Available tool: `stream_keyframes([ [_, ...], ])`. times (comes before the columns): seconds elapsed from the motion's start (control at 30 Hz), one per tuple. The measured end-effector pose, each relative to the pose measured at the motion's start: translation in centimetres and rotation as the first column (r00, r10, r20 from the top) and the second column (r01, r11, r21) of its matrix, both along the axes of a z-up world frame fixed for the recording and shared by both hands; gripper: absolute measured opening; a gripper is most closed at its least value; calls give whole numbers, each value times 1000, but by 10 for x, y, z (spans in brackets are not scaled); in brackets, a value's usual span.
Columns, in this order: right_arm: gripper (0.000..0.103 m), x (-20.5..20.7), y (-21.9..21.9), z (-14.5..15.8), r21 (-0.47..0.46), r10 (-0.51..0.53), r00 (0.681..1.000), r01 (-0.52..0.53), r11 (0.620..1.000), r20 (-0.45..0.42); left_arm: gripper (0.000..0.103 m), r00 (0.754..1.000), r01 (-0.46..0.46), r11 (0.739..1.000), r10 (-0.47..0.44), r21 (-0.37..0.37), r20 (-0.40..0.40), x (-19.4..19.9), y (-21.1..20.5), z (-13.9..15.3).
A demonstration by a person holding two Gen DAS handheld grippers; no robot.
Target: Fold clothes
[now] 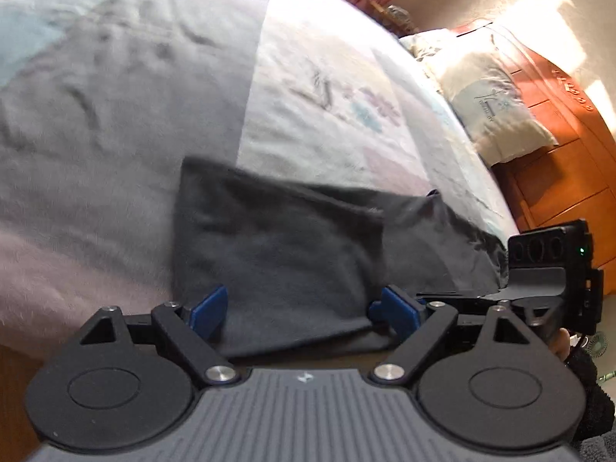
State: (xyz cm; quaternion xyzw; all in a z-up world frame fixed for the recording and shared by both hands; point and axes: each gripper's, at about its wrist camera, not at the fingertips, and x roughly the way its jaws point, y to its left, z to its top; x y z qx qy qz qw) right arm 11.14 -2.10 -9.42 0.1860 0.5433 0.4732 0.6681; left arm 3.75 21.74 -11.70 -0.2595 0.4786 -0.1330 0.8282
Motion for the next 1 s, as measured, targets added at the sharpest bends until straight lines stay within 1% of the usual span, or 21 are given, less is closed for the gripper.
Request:
stream_keyframes([
  [0.03,103,-2,-9,-3,36,-14,1000,15,999,-11,87,1000,-6,1000,6,-10,0,-2,2,-1],
  [0.1,103,-3,-20,-5,66,-32,998,36,997,-48,87,1000,-23,999,23,-29,-3,-6,7,0],
  [0.17,103,-2,-22,-4,64,-39,998,43,997,-58,87,999,-44,998,43,-53,-5,-6,9,7],
  [0.27,103,-4,-18,-3,47,-40,998,42,998,-44,91,1000,-12,995,14,-99,24,-1,2,13],
  [0.3,103,-5,-17,-2,40,-38,999,39,998,-30,92,1000,-8,996,8,-93,2,2,-2,8],
  [0.37,103,-8,-15,-1,33,-33,999,34,999,-7,91,997,-9,997,3,-71,-79,5,-5,-7],
  [0.4,103,-8,-16,0,30,-31,1000,31,999,-4,91,996,-3,998,-3,-69,-91,3,-6,-11],
  [0.47,103,-10,-19,1,23,-27,1000,27,999,1,91,998,-7,998,3,-63,-63,0,-5,-3],
  [0.53,103,-13,-18,8,9,-19,999,18,1000,39,91,999,-15,999,13,-52,-33,0,-2,9],
  [0.6,103,-21,-9,23,-18,19,987,-16,1000,159,92,1000,-16,999,16,-37,0,8,0,22],
  [0.67,103,-28,2,33,-47,63,956,-52,998,287,92,1000,-10,1000,11,-18,25,24,-1,30],
  [0.7,103,-31,8,37,-64,85,935,-68,996,345,92,1000,-6,1000,7,-10,29,34,-2,30],
  [0.73,103,-33,13,37,-84,104,915,-77,994,389,92,1000,-11,1000,11,0,22,42,-3,26],
  [0.77,103,-33,17,32,-104,112,904,-76,992,412,92,1000,-17,1000,16,10,15,50,-4,22],
  [0.8,103,-31,18,25,-133,112,908,-63,989,403,92,1000,-23,1000,22,21,11,56,-4,17],
  [0.87,103,-29,10,12,-107,79,920,-40,993,383,91,999,-38,998,38,43,8,61,-3,7],
  [0.9,103,-32,2,12,-77,63,924,-37,996,376,92,999,-46,997,45,54,6,63,-3,1],
  [0.93,103,-33,-4,13,-68,57,930,-35,997,362,92,999,-50,996,50,69,2,65,-3,0],
  [1.0,103,-35,-16,18,-63,43,938,-22,998,344,92,999,-39,993,40,109,-6,65,-10,9],
])
